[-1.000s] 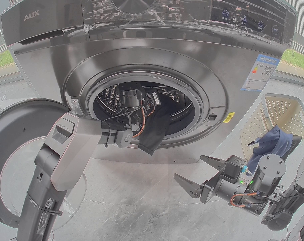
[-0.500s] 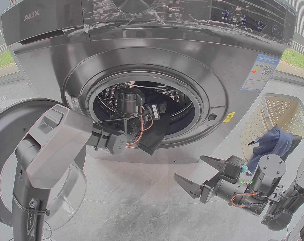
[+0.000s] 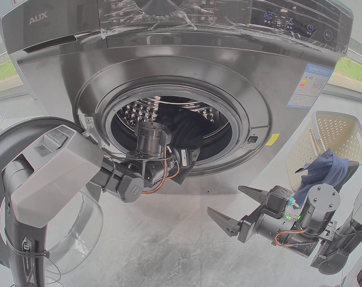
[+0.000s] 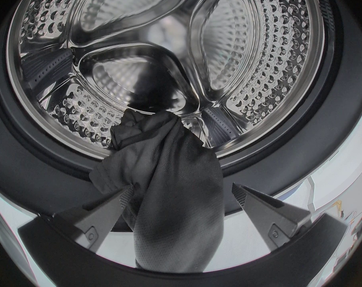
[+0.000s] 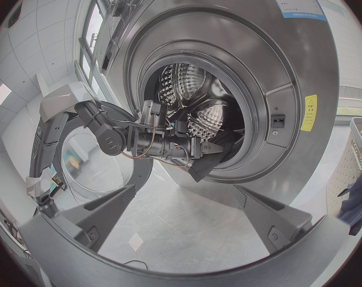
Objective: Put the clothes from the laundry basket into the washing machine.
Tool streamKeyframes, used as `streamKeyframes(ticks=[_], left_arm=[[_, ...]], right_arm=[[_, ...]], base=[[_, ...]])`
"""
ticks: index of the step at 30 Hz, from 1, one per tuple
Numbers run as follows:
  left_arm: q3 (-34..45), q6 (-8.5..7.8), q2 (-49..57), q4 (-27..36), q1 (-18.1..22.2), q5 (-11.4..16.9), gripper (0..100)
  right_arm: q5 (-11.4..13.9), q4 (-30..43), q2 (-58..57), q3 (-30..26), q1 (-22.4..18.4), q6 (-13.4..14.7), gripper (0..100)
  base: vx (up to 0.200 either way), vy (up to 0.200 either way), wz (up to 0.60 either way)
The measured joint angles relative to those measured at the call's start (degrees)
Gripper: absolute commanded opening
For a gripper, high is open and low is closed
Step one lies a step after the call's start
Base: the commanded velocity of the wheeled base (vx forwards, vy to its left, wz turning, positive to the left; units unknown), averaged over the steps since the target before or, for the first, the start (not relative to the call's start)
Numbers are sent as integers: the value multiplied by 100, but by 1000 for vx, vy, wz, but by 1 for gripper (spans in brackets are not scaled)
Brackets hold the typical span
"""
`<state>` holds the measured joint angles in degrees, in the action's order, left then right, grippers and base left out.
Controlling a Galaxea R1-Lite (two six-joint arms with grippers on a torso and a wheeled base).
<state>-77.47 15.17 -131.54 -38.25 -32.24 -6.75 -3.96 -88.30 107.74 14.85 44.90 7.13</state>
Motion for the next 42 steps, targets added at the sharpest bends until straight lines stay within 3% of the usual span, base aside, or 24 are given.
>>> streamKeyframes(ticks=[1,2,17,22,30,40,41,42], left_arm=[[0,-4,-29,-23,0,2,100],[0,-4,-49,-26,2,2,0],[-728,27,-595,-113,61,-13,0],[-1431,194,-647,-184,127,-60,0],[-2603,300,-1141,-479,333,-471,0],[-3639,191,-1863,-729,479,-728,0],[-3658,191,-1891,-725,479,-728,100],[-3672,191,-1915,-705,477,-728,100]], right_arm=[[0,0,0,0,0,-2,100],[0,0,0,0,0,-2,100],[2,-2,4,17,-11,-2,100],[0,0,4,33,-13,-2,100],[0,-2,2,37,-11,0,100],[0,0,4,28,-15,-2,100],[0,0,2,28,-15,-2,100],[0,0,2,28,-17,-2,100]], base=[[0,0,0],[0,0,0],[0,0,0],[0,0,0],[0,0,0],[0,0,0],[0,0,0],[0,0,0]])
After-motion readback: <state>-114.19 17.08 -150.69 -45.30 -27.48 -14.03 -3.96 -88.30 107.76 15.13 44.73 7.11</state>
